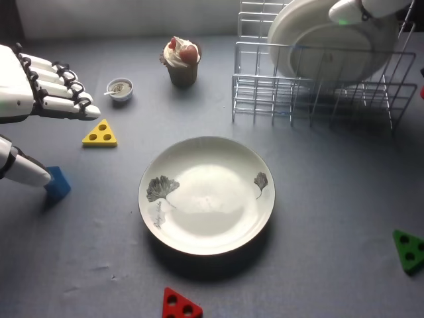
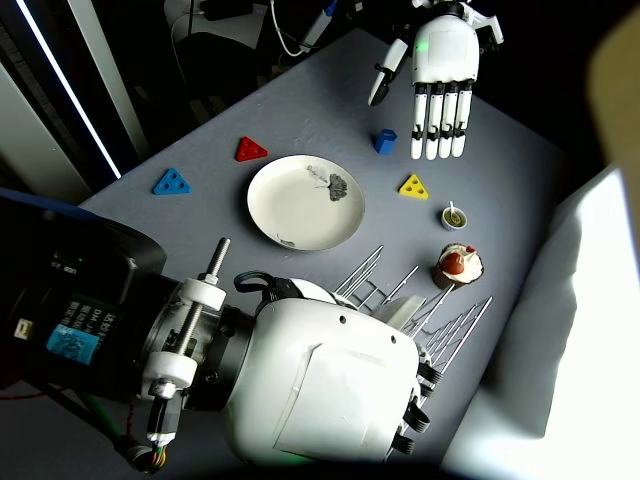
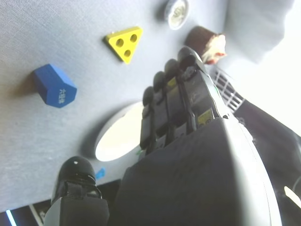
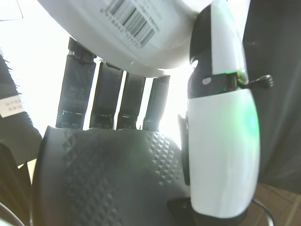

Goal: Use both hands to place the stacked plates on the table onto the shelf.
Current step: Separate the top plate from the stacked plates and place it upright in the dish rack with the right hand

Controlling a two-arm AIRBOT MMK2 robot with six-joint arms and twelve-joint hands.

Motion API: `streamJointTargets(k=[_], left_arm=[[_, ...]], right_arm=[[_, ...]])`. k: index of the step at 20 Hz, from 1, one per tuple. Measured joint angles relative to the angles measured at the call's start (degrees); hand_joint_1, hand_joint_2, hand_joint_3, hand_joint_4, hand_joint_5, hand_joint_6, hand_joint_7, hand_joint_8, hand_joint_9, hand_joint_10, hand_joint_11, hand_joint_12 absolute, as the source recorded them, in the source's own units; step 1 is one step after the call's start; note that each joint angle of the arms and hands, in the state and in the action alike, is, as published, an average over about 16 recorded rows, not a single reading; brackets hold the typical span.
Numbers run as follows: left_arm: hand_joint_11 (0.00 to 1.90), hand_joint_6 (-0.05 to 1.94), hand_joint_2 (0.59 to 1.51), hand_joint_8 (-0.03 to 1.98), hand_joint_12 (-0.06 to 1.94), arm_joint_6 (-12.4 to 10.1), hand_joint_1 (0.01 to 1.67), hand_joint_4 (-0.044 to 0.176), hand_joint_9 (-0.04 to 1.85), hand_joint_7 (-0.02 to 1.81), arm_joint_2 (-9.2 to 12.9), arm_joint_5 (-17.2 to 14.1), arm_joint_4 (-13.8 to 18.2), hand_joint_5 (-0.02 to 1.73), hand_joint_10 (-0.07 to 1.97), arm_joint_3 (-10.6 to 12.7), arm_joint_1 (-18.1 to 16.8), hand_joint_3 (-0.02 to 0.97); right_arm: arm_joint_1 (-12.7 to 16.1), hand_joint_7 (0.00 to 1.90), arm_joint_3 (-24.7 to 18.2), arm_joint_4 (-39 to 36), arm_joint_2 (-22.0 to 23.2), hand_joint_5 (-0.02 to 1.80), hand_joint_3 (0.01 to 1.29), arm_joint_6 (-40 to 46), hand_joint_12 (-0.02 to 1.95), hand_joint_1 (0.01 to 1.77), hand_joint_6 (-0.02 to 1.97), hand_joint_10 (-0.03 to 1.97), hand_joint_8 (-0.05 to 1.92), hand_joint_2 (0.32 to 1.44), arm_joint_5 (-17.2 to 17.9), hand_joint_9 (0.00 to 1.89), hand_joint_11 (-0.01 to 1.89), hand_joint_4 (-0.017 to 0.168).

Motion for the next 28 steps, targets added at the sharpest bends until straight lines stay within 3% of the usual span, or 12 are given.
streamJointTargets(k=[7, 18, 23, 28], left_arm=[[0.24, 0.01, 1.103, 0.01, 0.01, -3.05, 0.02, 0.002, 0.23, 0.22, -0.06, -4.4, -2.68, 0.17, 0.01, 0.93, -0.01, 0.003], [0.22, 0.01, 1.105, 0.01, 0.02, -9.44, 0.02, 0.002, 0.22, 0.21, 0.0, -16.45, -3.71, 0.17, 0.01, -0.41, -0.04, 0.003], [0.2, 0.01, 1.105, 0.01, 0.02, -9.71, 0.02, 0.002, 0.21, 0.21, 0.25, -18.99, -1.82, 0.16, 0.01, -2.66, 0.14, 0.003], [0.2, 0.01, 1.105, 0.01, 0.02, -8.41, 0.02, 0.002, 0.21, 0.21, 0.58, -18.53, 0.15, 0.16, 0.01, -5.2, 0.49, 0.003]], right_arm=[[0.0, 0.87, -0.35, 0.03, 0.0, 0.83, 0.01, 0.27, 0.02, 1.05, 0.05, 0.01, 0.02, 0.95, 0.18, 0.93, 1.0, -0.002], [0.3, 0.72, -0.78, 0.02, 0.0, 0.69, 0.01, 0.59, 0.02, 0.94, 0.02, 0.01, 0.01, 0.91, -0.3, 0.75, 0.83, -0.002], [0.89, 0.68, -1.14, 0.0, 0.01, 0.67, 0.01, 0.75, 0.02, 0.93, 0.02, 0.01, 0.01, 0.9, -0.61, 0.71, 0.8, -0.002], [1.61, 0.66, -1.61, -1.17, 0.14, 0.66, 0.01, 0.91, 0.02, 0.94, 0.02, 0.01, 0.02, 0.9, -0.58, 0.7, 0.79, -0.002]])
